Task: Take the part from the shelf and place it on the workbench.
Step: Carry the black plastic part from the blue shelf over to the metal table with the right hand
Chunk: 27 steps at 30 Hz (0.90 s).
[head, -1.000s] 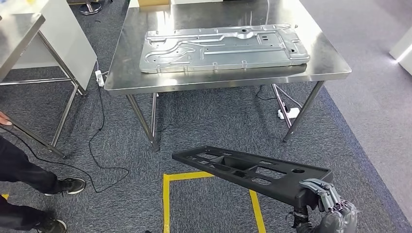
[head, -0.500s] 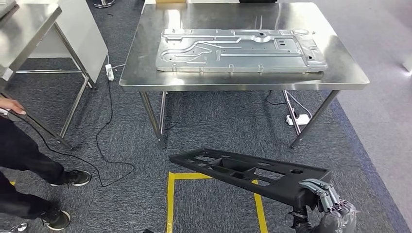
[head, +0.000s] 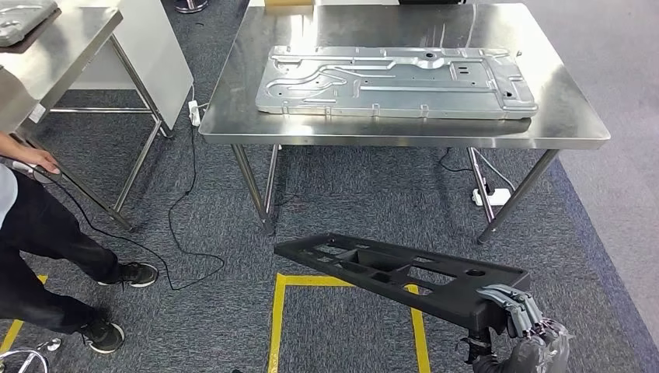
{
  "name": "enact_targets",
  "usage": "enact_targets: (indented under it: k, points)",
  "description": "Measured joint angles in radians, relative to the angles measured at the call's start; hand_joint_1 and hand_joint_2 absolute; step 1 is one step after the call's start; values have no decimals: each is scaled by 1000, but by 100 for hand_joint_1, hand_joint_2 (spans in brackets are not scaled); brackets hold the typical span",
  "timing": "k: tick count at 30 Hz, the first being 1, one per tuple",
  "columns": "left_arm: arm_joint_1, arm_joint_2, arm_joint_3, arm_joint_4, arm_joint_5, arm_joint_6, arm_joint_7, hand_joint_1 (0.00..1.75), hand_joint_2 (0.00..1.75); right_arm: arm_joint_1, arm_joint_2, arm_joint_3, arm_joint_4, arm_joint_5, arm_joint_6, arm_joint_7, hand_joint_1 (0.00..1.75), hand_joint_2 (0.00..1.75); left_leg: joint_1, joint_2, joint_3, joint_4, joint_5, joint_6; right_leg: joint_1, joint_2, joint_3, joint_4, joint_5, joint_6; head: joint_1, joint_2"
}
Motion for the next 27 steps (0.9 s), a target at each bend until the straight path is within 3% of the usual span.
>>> enact_targets:
  k: [2, 5, 7, 10, 11, 12, 13, 15, 17, 22, 25, 26, 27]
  points:
    - [-2, 1, 0, 0, 1, -7, -6, 0, 175, 0, 0, 0, 0, 3, 0, 1, 175, 175, -7, 7, 46, -99, 30, 13, 3, -3, 0, 1, -1, 6, 0, 0]
    - [-1, 1, 0, 0, 1, -16, -11, 0, 175, -1, 0, 1, 0, 2, 0, 5, 175, 175, -10, 9, 55, -127, 34, 24, 2, -5, -1, -1, -1, 22, 0, 0]
    - [0, 1, 0, 0, 1, -21, -12, 0, 175, -2, 0, 1, 0, -3, 0, 10, 175, 175, -4, 8, 65, -144, 45, 34, 2, 2, -10, 25, -20, 33, 2, 0]
    - [-2, 0, 0, 0, 0, -27, -12, 0, 175, -3, 2, 1, 0, -7, 0, 17, 175, 175, -2, 8, 68, -152, 51, 42, -2, 15, -85, 185, -105, 44, 3, 0]
    - [-2, 0, 0, 0, 0, -29, -11, 0, 175, -3, 5, -1, 0, -5, 0, 18, 175, 175, -3, 7, 68, -151, 50, 42, -4, 16, -111, 235, -121, 47, 3, 0]
    - [-1, 0, 0, 0, 0, -30, -10, 0, 175, -3, 10, -4, 0, 0, 0, 17, 175, 175, -2, 5, 68, -149, 49, 41, -7, 16, -123, 257, -118, 50, 3, 0]
    - [-1, 0, 0, 0, -1, -31, -10, 0, 175, -3, 18, -8, 0, 6, 0, 15, 175, 175, -2, 4, 68, -147, 47, 40, -11, 16, -117, 240, -97, 53, 3, 0]
    - [0, -1, 0, 0, -2, -33, -9, 0, 175, -4, 31, -16, 0, 10, 0, 13, 175, 175, 1, -1, 68, -137, 40, 32, -17, 18, -61, 122, -30, 57, 3, 0]
    - [-1, -1, 0, 0, -2, -34, -10, 0, 175, -5, 36, -18, 1, 3, 0, 16, 175, 175, 0, -5, 63, -124, 31, 20, -17, 22, -18, 27, 0, 51, 2, 0]
    - [-1, -1, 0, 0, -1, -36, -13, 0, 175, -7, 36, -17, 1, -10, 0, 26, 175, 175, 1, -4, 53, -99, 9, -7, -14, 23, -9, 5, -1, 18, 1, 0]
    - [-1, -1, 0, 0, -1, -36, -14, 0, 175, -8, 37, -16, 2, -14, 0, 27, 175, 175, 5, 0, -25, 63, -72, -17, -14, 18, -4, 1, -3, 5, -2, 0]
    - [0, -1, 0, 0, -1, -36, -14, 0, 175, -8, 37, -16, 2, -15, 0, 28, 175, 175, 5, 0, -58, 123, -91, -19, -12, 17, -3, 1, -5, 3, -2, 0]
    - [1, -1, 0, 0, -1, -36, -14, 0, 175, -8, 37, -16, 3, -16, 0, 29, 175, 175, 5, 0, -78, 156, -92, -19, -11, 17, -1, 1, -7, 1, -2, 0]
